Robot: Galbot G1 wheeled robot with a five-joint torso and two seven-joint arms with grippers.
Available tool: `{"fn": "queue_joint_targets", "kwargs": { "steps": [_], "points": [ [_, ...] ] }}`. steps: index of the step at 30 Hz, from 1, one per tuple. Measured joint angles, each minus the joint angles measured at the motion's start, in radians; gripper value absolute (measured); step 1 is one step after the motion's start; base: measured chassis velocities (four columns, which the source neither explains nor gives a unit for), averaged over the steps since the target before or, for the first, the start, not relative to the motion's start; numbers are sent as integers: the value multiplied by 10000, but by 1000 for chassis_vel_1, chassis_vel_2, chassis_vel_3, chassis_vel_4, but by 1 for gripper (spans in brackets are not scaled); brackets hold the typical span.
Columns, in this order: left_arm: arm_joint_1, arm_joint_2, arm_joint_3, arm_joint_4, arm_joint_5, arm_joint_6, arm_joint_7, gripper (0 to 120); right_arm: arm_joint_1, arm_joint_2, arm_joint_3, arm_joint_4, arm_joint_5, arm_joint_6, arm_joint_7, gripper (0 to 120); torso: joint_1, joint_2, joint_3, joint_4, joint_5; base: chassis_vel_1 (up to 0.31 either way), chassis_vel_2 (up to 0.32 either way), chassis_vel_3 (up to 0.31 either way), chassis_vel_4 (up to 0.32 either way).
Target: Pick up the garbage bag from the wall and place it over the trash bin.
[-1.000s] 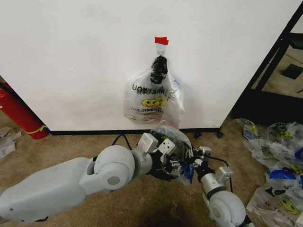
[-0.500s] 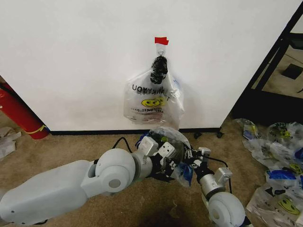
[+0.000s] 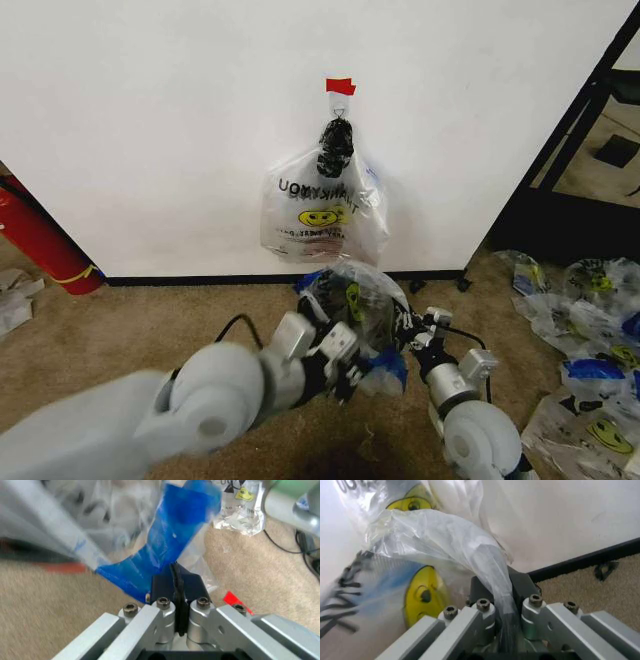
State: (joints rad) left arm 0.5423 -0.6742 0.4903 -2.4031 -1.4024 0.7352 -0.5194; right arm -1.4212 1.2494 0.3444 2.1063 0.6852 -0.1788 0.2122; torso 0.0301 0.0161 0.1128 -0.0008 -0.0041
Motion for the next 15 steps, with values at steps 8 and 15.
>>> {"fn": "queue_joint_targets", "kwargs": {
  "steps": [8,15],
  "points": [
    [4089,444,-2692,-488,2135,-1,914,0,76,9,5,377,1014,-407,415,1,-1,0,0,-3,0,0,0,0,0],
    [5077,418,-3214,156,4408,-413,1673,0,-54,-154,263,689,2100,-887,650,1,-1,0,0,-4,-1,0,0,0,0]
  ]
}}
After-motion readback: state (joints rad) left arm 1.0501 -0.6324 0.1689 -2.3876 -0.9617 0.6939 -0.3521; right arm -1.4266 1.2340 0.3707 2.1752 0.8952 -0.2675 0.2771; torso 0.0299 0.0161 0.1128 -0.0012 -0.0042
